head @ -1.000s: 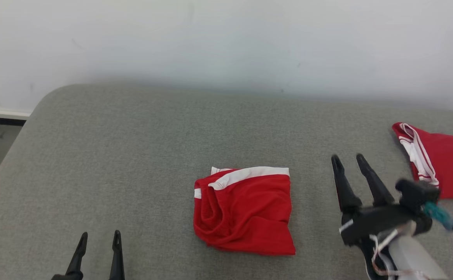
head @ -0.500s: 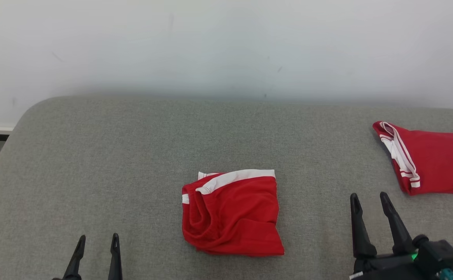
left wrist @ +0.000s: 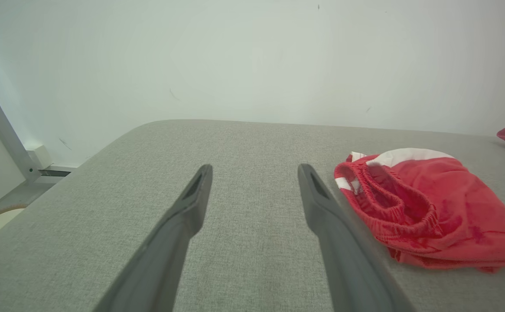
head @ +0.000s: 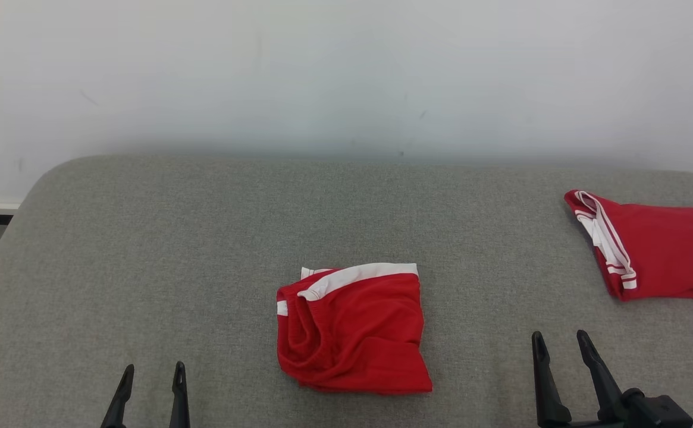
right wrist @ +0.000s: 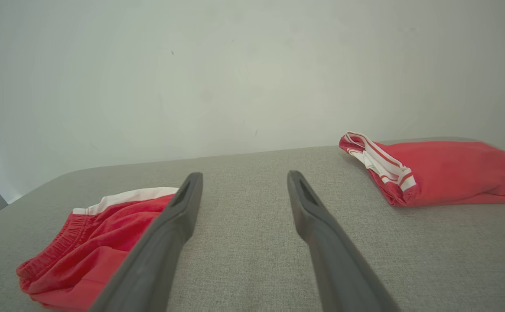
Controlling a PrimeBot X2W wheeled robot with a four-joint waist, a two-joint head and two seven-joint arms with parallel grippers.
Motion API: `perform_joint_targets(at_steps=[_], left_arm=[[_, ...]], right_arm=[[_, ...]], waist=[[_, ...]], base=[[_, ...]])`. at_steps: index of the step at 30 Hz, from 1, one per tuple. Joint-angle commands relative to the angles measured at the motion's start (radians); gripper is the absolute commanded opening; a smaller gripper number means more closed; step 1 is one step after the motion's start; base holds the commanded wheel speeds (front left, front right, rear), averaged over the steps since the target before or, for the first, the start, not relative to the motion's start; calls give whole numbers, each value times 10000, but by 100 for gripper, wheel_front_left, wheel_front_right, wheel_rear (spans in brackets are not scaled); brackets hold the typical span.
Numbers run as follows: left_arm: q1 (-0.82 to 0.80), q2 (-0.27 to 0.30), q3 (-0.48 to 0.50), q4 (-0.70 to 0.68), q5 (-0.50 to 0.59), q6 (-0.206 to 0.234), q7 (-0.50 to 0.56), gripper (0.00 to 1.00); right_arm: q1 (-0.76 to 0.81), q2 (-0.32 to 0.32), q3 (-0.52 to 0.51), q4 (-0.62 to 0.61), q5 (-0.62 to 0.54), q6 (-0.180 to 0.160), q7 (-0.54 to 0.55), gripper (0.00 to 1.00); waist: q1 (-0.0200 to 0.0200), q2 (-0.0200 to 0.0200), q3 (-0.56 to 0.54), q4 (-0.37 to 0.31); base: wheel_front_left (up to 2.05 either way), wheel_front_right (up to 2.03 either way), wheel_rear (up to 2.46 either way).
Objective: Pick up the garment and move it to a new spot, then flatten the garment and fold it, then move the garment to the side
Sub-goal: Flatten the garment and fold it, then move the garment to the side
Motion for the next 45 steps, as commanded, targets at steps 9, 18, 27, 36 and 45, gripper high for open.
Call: perform_joint_targets(at_steps=[9,18,27,36,45], left_arm=[[198,-2,29,-132,57,57,-30,100],[155,0,30,-147,143,32,-30,100],[152,0,74,-124,103,44,-30,100],[160,0,82,-108,36,55,-30,100],[175,0,106,-97,20,62,-30,100]], right_arm=[[-7,24,-133,362,150,-15,-34,100],[-108,26,-136,521,190,-15,-34,100],[-147,27,-88,580,218,-15,-34,100],[-185,26,-103,700,172,-15,-34,100],[-213,26,-52,806,153,-15,-34,100]], waist=[[1,-1,-1,3],[1,-1,42,-52],[1,-1,56,-57],[1,-1,63,-72],[1,-1,78,-113]], base=[[0,0,0],[0,0,0],[0,0,0],[0,0,0],[0,0,0]])
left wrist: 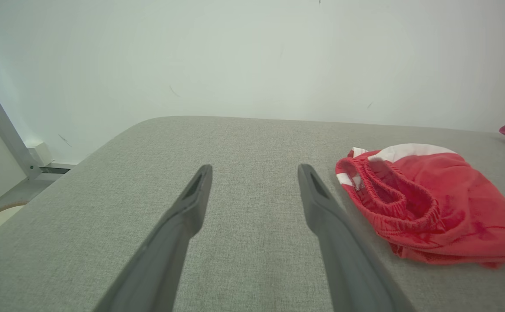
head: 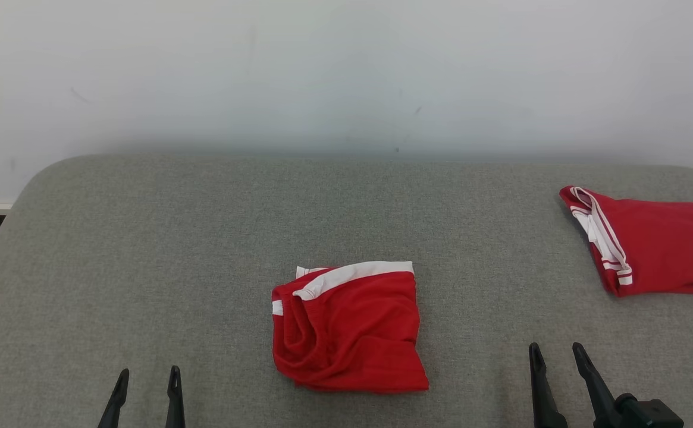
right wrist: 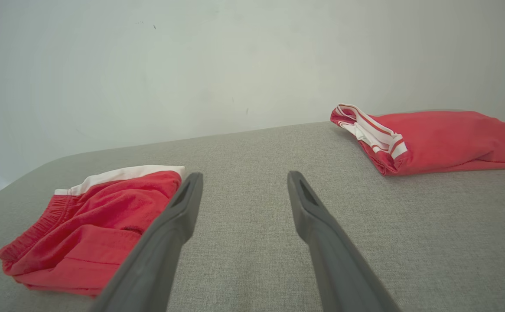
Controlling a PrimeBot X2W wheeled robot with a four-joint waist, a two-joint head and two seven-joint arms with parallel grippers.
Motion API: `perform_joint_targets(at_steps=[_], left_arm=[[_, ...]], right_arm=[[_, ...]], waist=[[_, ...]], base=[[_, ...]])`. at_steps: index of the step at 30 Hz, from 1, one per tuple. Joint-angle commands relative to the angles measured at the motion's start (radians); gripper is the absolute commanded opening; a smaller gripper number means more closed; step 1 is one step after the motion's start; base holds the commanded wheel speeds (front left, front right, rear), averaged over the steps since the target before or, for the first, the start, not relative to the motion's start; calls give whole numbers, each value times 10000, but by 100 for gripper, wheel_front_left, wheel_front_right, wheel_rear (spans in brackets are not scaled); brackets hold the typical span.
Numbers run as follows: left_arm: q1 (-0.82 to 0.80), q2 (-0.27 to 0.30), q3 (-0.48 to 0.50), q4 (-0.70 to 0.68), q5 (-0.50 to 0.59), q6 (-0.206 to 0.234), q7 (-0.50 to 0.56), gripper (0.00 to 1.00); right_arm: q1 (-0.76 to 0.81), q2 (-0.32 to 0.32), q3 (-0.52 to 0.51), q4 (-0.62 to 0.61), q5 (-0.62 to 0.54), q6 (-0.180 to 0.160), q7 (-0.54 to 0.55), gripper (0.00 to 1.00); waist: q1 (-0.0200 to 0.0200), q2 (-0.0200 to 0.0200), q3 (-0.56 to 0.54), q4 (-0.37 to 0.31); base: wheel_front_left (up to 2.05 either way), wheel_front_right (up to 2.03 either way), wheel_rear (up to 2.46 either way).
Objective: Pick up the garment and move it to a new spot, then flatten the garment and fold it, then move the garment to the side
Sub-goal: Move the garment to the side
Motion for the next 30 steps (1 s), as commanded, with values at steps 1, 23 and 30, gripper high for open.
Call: perform_joint_targets(at_steps=[1,23,30], left_arm=[[34,0,12,-10,14,33,-30,100],[-213,0,-318,197,-174,41,-30,100],[-519,0,-572,312,-312,22,-30,100]], right_arm=[[-110,15,8,23,16,-15,-34,100],[-2009,15,1402,1664,-139,-15,-34,100],[-4065,12,2098,4203,351,-15,-21,100]], waist=[[1,0,3,-5],[1,0,147,342],[1,0,465,904]], base=[[0,0,0],[0,0,0],[0,0,0]])
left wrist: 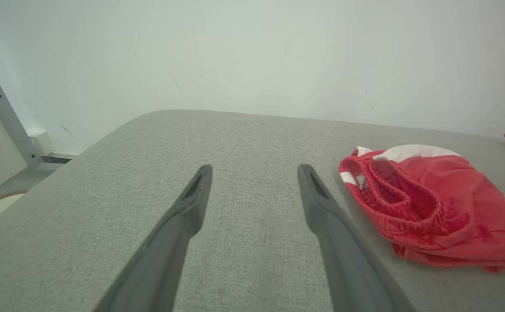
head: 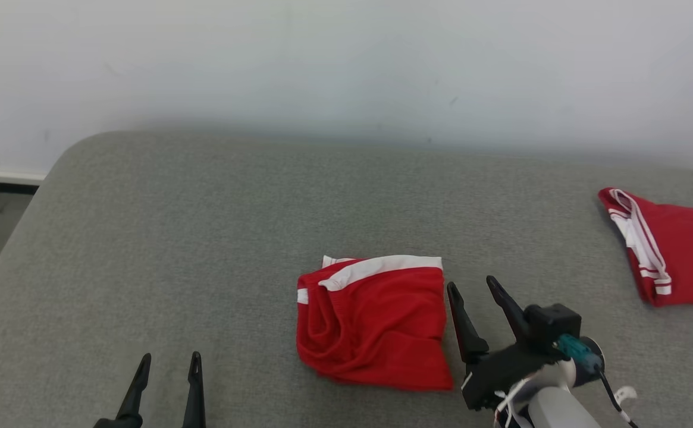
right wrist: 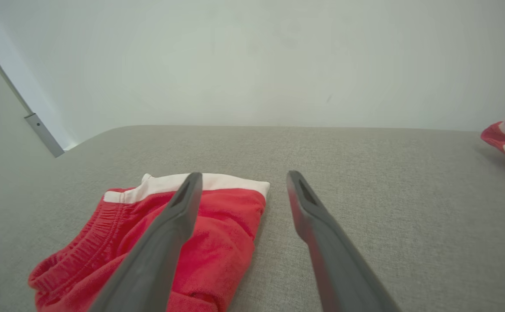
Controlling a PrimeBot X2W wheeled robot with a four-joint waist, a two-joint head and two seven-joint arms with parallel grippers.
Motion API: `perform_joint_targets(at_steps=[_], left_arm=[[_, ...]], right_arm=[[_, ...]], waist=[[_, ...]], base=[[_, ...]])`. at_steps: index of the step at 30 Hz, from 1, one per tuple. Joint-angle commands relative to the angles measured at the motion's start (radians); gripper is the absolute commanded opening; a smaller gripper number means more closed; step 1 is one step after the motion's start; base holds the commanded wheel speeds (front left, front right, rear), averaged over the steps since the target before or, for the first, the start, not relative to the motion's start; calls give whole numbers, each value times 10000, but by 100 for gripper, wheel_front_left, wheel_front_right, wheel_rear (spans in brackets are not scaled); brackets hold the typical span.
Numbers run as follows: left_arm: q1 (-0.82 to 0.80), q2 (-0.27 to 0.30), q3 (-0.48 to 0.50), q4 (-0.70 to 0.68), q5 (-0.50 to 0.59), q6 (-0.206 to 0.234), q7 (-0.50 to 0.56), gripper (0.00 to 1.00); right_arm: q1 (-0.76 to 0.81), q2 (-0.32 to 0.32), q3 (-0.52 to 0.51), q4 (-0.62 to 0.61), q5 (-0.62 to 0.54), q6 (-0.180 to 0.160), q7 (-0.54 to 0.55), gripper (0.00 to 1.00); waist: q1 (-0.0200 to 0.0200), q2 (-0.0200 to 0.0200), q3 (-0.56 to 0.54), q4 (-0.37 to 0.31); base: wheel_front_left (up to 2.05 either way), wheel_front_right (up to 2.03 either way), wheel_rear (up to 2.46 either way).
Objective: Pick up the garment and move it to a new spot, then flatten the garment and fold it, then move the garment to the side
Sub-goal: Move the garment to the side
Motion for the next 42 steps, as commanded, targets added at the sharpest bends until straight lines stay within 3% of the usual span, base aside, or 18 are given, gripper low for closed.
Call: perform_joint_targets(at_steps=[1,2,10,21,22,23,24,32,42], left_arm=[[-75,1,-12,59,-47,-24,-30,100],[-178,5,-98,92,-102,-16,-30,100],[-348,1,-234,266,-227,0,-30,100],[-499,1,-312,341,-327,73,-30,100],[-538,1,-329,353,-342,70,-30,100],[-572,3,-347,359,-338,77,-30,100],[-597,1,-367,366,-324,81,-30,100],[-516,1,-257,300,-373,118,-30,100],[-559,1,-139,56,-599,140,-30,100]], right_arm=[[-104,8,40,136,85,-15,-2,100],[-569,5,76,1016,193,-15,4,100],[-1861,4,110,3818,764,-15,69,100],[-2207,12,1891,5032,3104,-15,692,100],[-2199,18,2083,5011,3310,-15,780,50],[-2232,22,2260,4999,3459,-15,789,21],[-2290,24,2427,5007,3601,-15,768,0],[-3231,-35,3097,5489,3122,-17,156,0],[-4398,-1417,3687,5048,2130,-17,32,0]], waist=[[0,-1,172,240],[0,-1,232,411],[0,-1,355,860],[0,-1,506,947],[0,-1,521,942],[0,-1,531,936],[0,-1,539,930],[0,-1,591,697],[0,-1,1011,-311]], base=[[0,0,0],[0,0,0],[0,0,0],[0,0,0],[0,0,0],[0,0,0],[0,0,0],[0,0,0],[0,0,0]])
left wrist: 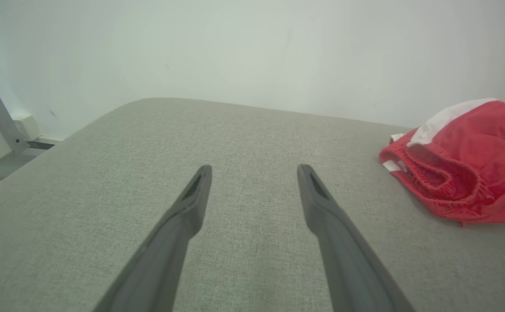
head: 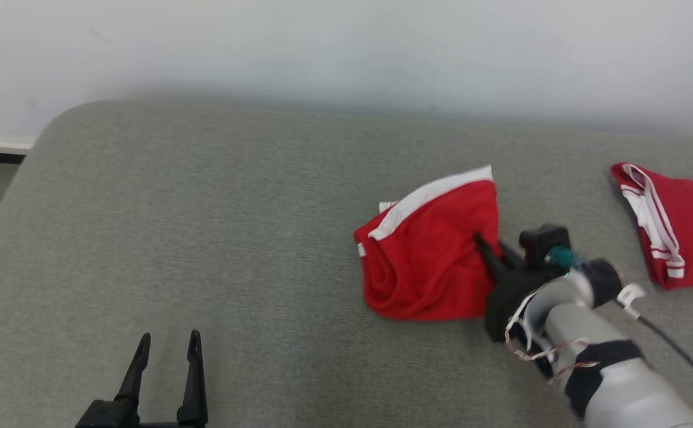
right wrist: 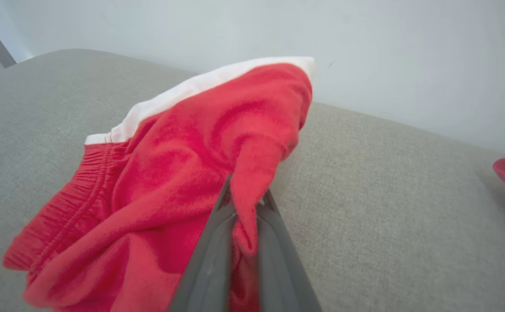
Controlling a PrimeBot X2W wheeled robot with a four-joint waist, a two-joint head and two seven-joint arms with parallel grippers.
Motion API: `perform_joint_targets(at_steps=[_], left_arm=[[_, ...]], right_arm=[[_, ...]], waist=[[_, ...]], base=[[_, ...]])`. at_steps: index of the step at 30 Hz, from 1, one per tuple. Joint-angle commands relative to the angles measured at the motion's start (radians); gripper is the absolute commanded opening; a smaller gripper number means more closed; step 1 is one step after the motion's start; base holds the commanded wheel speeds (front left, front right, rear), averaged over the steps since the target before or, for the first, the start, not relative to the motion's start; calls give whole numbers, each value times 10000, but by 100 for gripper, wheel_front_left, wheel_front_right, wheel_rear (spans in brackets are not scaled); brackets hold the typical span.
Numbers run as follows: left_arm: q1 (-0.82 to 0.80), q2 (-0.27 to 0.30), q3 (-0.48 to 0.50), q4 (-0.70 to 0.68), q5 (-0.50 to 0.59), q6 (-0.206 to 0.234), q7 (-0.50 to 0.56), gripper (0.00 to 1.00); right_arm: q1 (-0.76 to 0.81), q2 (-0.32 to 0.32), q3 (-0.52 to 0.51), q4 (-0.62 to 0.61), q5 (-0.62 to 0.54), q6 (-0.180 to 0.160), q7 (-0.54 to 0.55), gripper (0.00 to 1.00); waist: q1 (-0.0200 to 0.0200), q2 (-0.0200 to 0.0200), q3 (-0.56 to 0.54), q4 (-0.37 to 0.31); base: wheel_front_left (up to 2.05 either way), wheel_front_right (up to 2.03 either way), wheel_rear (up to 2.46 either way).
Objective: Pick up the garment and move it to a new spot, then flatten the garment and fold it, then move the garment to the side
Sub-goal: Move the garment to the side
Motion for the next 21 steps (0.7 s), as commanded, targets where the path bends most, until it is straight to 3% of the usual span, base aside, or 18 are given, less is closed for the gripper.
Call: perform_joint_targets(at_steps=[1,14,21], left_arm=[[-100,0,23,-137,-41,22,-33,100],[-756,4,78,-615,107,-74,-32,100],[-1088,6,23,-783,212,-173,-32,100]], right_arm=[[-304,-416,136,-145,-75,-20,21,0],[-1765,-2846,1119,-1148,-40,-19,1361,0],[-2553,-4210,1859,-2118,-26,-20,2322,0]], waist=[[-1,-1,316,-516],[-1,-1,1122,-1385],[-1,-1,1456,-1474]], base=[[0,0,0],[0,0,0],[0,0,0]])
